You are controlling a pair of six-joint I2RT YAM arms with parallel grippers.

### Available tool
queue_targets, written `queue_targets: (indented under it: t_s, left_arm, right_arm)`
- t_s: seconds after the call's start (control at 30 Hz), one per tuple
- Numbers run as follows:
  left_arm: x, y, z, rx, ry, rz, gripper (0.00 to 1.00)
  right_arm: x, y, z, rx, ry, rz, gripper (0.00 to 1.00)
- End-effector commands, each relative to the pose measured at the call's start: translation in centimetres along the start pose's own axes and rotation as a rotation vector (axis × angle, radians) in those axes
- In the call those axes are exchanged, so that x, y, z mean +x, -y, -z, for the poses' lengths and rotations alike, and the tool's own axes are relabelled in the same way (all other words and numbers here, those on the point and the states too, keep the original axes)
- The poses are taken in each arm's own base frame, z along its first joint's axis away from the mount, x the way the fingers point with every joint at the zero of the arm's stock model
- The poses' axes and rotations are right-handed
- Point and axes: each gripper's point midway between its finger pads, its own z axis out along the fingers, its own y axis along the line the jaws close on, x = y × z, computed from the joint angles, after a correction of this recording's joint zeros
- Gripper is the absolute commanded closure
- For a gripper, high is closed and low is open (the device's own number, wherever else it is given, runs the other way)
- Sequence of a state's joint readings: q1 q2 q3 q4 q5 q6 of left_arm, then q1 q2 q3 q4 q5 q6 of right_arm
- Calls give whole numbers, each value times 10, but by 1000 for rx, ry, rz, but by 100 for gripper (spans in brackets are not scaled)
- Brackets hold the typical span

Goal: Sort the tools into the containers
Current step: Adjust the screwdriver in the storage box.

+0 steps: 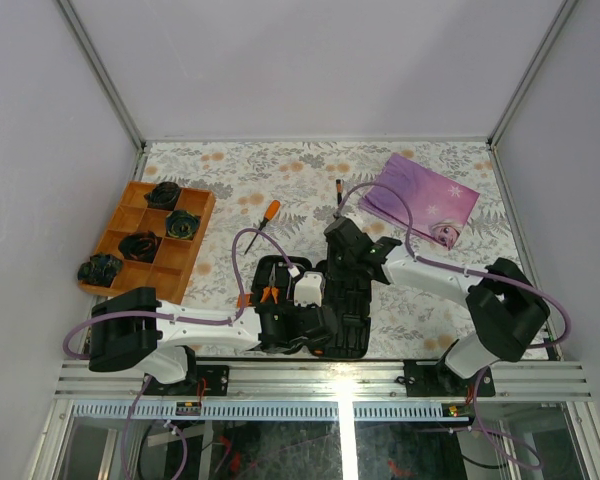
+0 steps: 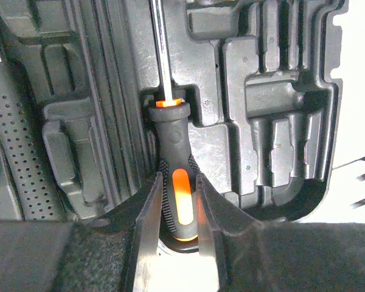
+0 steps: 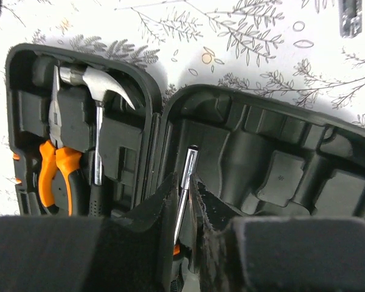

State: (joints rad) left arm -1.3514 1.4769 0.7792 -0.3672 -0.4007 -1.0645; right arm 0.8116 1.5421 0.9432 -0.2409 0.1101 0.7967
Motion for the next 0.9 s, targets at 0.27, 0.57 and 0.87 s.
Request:
queue_targets:
  t_s: [0.27, 0.57, 0.87]
  left_arm:
    - [63, -62, 3, -172, -233, -129, 100]
    - [63, -61, 3, -169, -234, -133, 100]
    - [65, -61, 3, -167, -239, -138, 100]
  right_arm:
    - [8, -11, -11, -2, -30, 4, 80]
    - [13, -7, -22, 23, -46, 16, 82]
    - [22, 5, -32, 81, -80, 37, 90]
